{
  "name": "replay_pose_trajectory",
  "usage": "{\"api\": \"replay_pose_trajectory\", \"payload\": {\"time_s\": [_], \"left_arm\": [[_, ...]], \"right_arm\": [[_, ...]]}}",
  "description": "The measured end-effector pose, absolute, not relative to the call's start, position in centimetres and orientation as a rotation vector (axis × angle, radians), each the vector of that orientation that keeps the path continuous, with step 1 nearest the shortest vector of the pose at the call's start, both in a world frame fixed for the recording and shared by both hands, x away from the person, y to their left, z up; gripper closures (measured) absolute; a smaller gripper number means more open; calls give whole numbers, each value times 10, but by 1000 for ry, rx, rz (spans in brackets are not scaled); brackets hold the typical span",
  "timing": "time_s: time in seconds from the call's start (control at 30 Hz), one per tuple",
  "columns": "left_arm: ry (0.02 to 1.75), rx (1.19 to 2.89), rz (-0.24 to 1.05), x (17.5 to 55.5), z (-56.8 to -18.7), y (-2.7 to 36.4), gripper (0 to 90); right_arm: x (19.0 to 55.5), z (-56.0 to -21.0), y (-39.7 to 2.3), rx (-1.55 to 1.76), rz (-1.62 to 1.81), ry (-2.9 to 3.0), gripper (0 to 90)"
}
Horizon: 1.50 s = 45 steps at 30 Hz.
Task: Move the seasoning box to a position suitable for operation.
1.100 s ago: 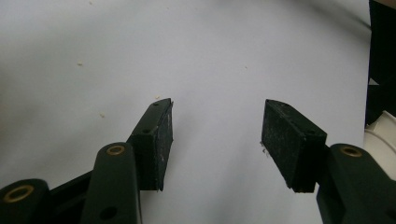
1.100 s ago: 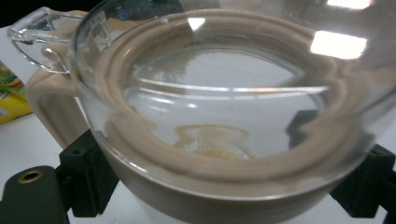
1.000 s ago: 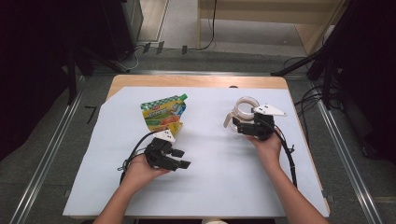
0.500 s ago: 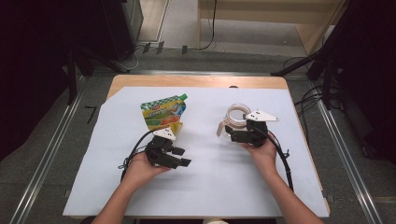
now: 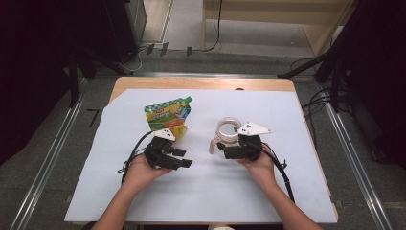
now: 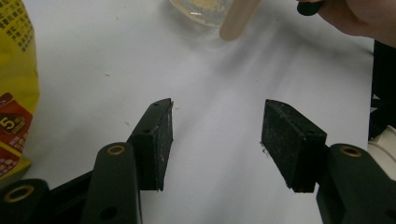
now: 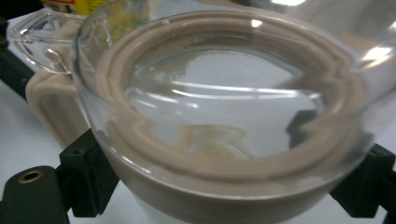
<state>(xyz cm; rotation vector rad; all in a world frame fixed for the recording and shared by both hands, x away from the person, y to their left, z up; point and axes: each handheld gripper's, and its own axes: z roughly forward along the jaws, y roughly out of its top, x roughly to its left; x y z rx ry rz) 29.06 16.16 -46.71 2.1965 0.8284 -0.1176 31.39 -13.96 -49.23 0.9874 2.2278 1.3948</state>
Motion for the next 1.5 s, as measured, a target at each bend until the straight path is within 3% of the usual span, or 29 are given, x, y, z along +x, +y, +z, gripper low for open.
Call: {"api": "replay_pose_trajectory", "payload": {"time_s": [0.67, 1.2, 1.5], "left_arm": [[821, 2193, -129, 289, -466, 160, 447], [785, 2194, -147, 285, -464, 152, 451], [788, 2196, -142, 285, -464, 152, 445]], "right_arm": [[269, -493, -127, 903, 1412, 2352, 119], [263, -507, -127, 875, 1407, 2378, 103], [262, -506, -136, 937, 1375, 2441, 48]]}}
